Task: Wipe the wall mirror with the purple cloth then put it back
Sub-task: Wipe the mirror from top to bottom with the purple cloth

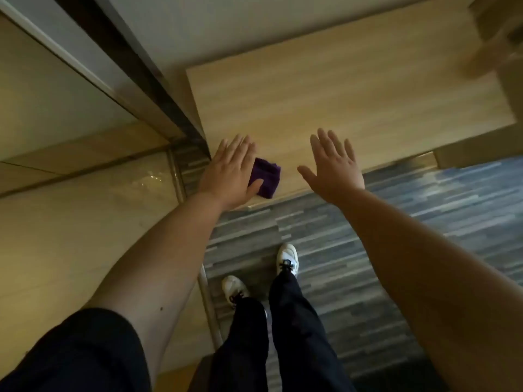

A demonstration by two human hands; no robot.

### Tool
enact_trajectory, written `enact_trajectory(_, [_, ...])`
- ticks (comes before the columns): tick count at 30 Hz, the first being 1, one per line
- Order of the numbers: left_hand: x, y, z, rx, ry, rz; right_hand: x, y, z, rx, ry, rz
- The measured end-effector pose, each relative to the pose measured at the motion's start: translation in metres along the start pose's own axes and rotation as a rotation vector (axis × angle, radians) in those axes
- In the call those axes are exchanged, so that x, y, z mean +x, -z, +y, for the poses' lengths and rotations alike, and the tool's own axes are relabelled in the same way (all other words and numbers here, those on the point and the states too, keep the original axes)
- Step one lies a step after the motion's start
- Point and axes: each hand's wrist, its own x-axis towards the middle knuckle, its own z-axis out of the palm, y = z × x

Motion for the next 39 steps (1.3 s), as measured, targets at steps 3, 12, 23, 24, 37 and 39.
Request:
enact_trajectory(3, [0.013,-0.027,-0.005,0.011,-0.013,-0.028,0.013,-0.023,0.004,-0.028,0.021,-0.027])
enact_trajectory(12, [0.036,-0.082,-0.008,0.025,-0.145,-0.086,0.035,-0.067,0.000,-0.053,0.083,-0.053])
enact_trajectory(23, [0.035,-0.109,-0.010,-0.036,-0.175,0.177,0.034,-0.087,-0.003,-0.052,0.076,-0.049])
enact_trajectory(24, [0.034,-0.111,-0.009,-0.037,-0.173,0.210,0.032,-0.088,-0.003,-0.051,0.075,-0.049])
enact_trajectory(37, [-0.002,-0.062,-0.025,-0.024,0.021,0.128,0.020,-0.048,-0.044,-0.059,0.139,-0.003])
enact_trajectory(39, [-0.018,-0.044,-0.034,-0.040,0.057,0.173,0.015,-0.032,-0.060,-0.059,0.160,0.011])
